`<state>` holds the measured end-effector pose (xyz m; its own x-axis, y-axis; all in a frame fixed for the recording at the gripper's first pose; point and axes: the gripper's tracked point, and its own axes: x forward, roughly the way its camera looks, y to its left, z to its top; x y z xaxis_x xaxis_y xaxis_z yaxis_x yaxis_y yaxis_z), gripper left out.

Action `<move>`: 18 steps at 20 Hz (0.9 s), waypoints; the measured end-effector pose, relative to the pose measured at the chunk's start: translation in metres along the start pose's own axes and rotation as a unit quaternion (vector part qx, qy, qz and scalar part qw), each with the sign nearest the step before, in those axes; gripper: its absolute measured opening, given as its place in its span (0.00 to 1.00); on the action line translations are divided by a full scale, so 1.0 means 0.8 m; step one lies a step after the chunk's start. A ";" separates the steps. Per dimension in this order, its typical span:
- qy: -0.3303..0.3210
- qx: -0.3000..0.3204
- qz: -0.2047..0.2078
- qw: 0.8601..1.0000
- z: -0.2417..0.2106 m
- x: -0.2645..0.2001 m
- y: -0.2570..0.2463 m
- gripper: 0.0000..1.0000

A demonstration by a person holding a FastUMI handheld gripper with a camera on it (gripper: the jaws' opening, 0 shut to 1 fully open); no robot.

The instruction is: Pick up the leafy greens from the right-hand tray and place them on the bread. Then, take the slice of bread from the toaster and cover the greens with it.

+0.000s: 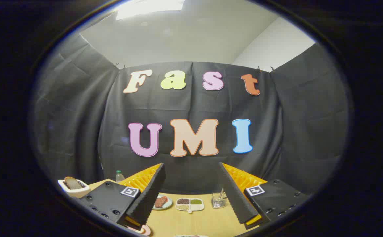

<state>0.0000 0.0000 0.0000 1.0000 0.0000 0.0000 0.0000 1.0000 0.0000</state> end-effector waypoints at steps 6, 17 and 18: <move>-0.012 -0.003 0.000 1.000 0.010 0.004 -0.012 1.00; -0.010 -0.008 0.006 1.000 0.007 0.004 -0.026 1.00; -0.007 -0.009 0.009 1.000 0.005 0.004 -0.026 1.00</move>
<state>0.0035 -0.0210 0.0041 0.9997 0.0172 0.0148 -0.0170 0.9997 -0.0179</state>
